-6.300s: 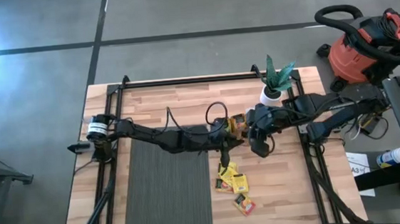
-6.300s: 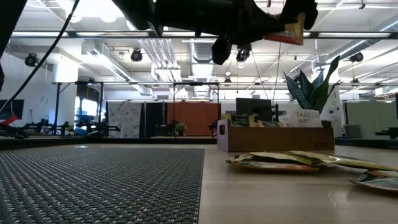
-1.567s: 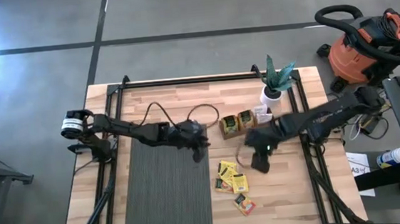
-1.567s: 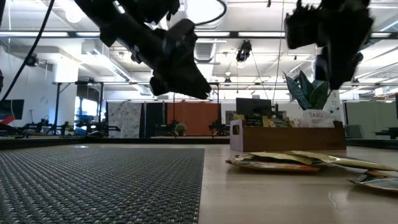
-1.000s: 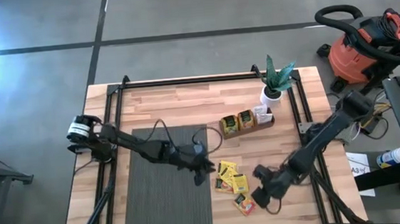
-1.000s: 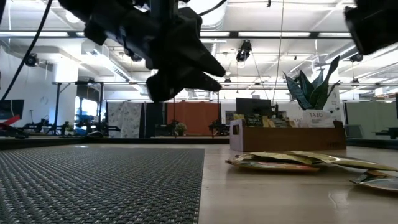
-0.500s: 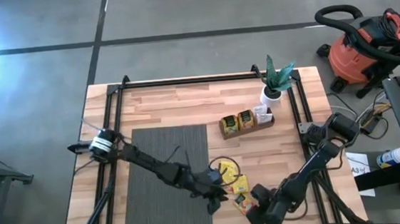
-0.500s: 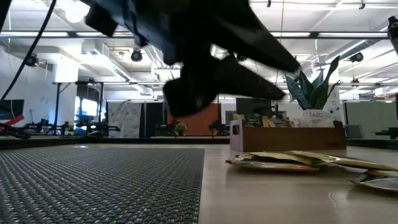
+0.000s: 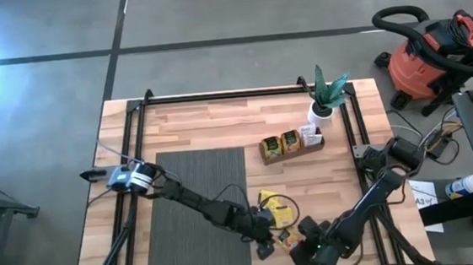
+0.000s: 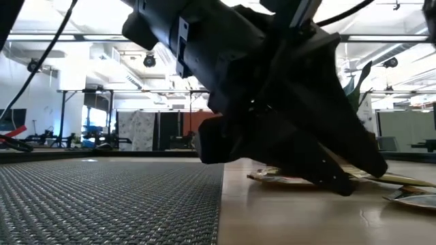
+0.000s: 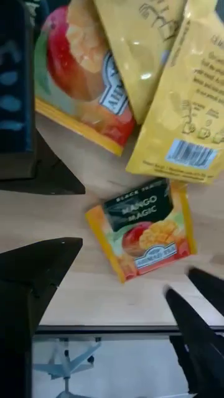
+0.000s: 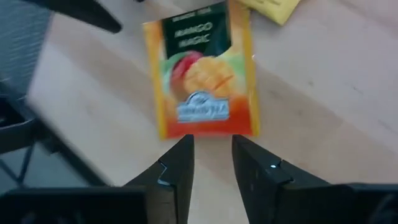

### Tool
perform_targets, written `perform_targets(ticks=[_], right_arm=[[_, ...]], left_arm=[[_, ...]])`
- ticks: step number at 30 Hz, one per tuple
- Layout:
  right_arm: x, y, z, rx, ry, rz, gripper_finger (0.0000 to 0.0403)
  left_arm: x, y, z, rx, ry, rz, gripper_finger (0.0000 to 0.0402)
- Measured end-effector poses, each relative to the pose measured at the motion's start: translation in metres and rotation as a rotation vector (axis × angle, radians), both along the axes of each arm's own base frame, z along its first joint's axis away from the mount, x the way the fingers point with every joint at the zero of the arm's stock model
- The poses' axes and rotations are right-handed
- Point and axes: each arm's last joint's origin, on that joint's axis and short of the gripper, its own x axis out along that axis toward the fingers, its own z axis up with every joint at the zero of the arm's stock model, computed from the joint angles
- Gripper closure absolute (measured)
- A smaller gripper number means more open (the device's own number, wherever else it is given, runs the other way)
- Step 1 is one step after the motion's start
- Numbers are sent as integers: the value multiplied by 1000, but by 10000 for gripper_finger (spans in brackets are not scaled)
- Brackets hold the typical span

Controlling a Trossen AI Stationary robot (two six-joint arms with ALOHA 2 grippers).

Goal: Pick & Place Tea
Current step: Put the orange tea bag into the left section of the wooden organizer

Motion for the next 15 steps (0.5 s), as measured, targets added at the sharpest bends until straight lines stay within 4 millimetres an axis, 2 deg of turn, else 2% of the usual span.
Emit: perform_targets(ticks=[6,10,15], right_arm=[[2,-2,-18,-30,15,-18,311],[1,-4,-19,-35,16,-12,323],[1,-4,-20,-43,14,6,336]], left_arm=[[3,7,-2,-12,-9,21,287],[3,13,-6,-25,-8,42,287],[9,18,-2,-60,-66,62,287]])
